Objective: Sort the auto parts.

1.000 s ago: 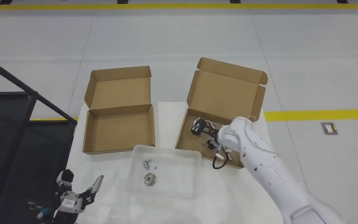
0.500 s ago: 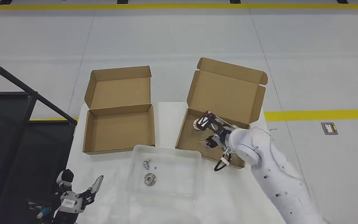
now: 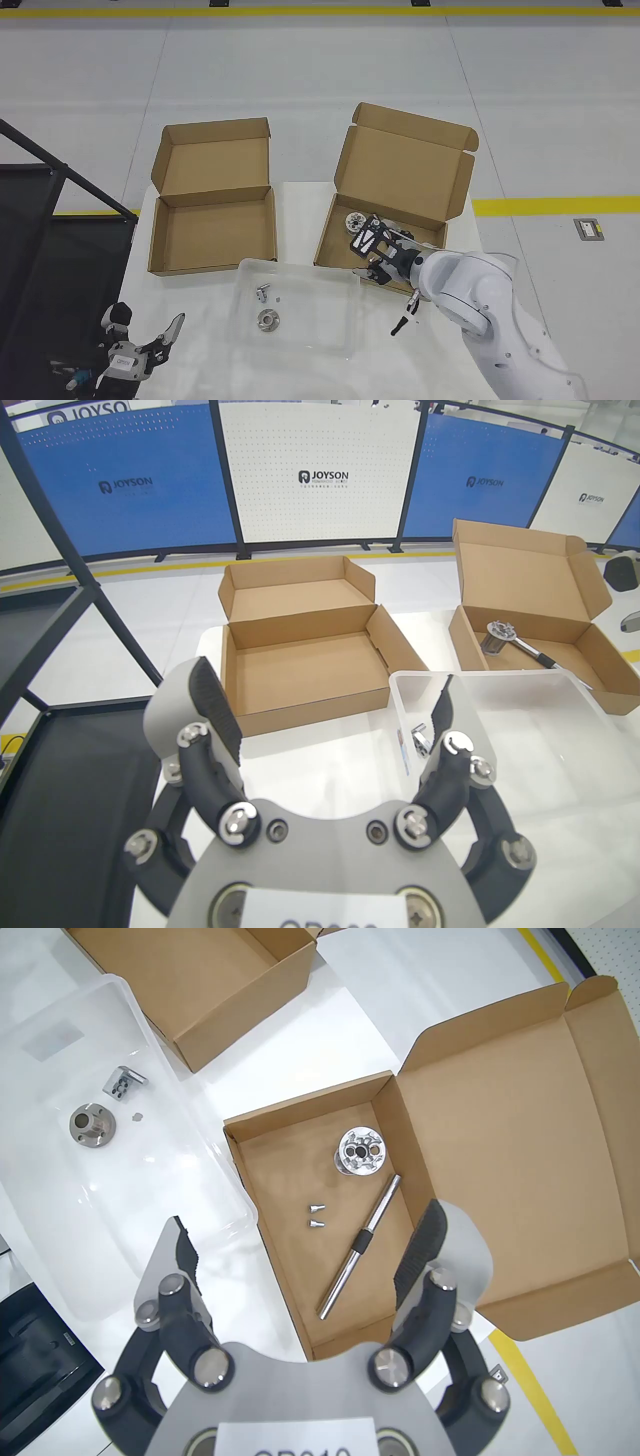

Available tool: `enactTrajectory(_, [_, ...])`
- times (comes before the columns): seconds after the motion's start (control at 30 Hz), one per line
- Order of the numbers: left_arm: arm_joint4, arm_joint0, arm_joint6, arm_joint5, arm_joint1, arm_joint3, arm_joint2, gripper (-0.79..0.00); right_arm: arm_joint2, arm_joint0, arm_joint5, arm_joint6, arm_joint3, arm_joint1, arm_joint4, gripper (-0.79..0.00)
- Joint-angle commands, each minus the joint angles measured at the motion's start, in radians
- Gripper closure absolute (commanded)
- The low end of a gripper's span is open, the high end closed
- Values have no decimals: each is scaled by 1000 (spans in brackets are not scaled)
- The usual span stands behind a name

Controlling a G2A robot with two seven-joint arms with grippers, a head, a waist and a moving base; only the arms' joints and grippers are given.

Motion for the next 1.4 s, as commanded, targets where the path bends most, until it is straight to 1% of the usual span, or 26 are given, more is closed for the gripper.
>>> enactTrajectory(0.0, [0, 0, 0, 0, 0, 0, 0, -785, 0, 0, 0, 0, 0, 0, 0, -785])
enactTrajectory(0.2, [0, 0, 0, 0, 0, 0, 0, -785, 0, 0, 0, 0, 0, 0, 0, -785])
enactTrajectory(0.27, [16, -10, 0, -28, 1, -5, 2, -785, -16, -18, -2, -60, -16, -2, 13, -785])
enactTrajectory(0.33, [52, -20, -2, -62, 4, -6, 1, -785, -32, -30, -7, -109, -41, -2, -13, -785])
enactTrajectory(0.5, [131, -75, 37, -139, 15, -7, -62, -785, -53, -58, 2, -218, -152, -1, -100, -785])
enactTrajectory(0.57, [187, -106, 41, -210, 24, -6, -97, -785, -47, -77, -5, -261, -207, 3, -135, -785])
enactTrajectory(0.63, [260, -144, 38, -307, 37, -15, -127, -785, -40, -99, -23, -299, -259, 7, -170, -785])
enactTrajectory(0.67, [286, -164, 34, -350, 43, -11, -142, -785, -37, -109, -47, -316, -281, 10, -179, -785])
enactTrajectory(0.73, [347, -209, 12, -474, 58, -19, -163, -785, -24, -128, -86, -344, -317, 15, -192, -785])
enactTrajectory(0.77, [389, -234, 5, -512, 65, -15, -175, -785, -18, -138, -108, -356, -333, 18, -195, -785])
enactTrajectory(0.87, [503, -303, -10, -678, 88, -16, -175, -785, -2, -163, -204, -360, -363, 29, -201, -785])
enactTrajectory(0.93, [587, -352, -8, -776, 105, -21, -162, -785, 7, -182, -251, -354, -384, 35, -205, -785])
enactTrajectory(0.97, [614, -373, -2, -819, 112, -10, -151, -785, 9, -191, -282, -348, -393, 38, -208, -785])
enactTrajectory(1.0, [648, -397, 1, -843, 120, -11, -137, -785, 12, -200, -310, -341, -403, 42, -213, -785])
enactTrajectory(1.1, [749, -435, 40, -843, 151, -5, -57, -785, 22, -232, -404, -319, -431, 53, -225, -785])
enactTrajectory(1.23, [912, -488, 107, -843, 209, 4, 48, -785, 48, -279, -478, -297, -463, 67, -236, -785])
enactTrajectory(1.3, [951, -527, 135, -843, 233, 30, 100, -785, 66, -306, -498, -281, -475, 74, -242, -785])
enactTrajectory(1.37, [985, -570, 133, -843, 253, 54, 154, -785, 94, -341, -478, -248, -482, 79, -250, -785])
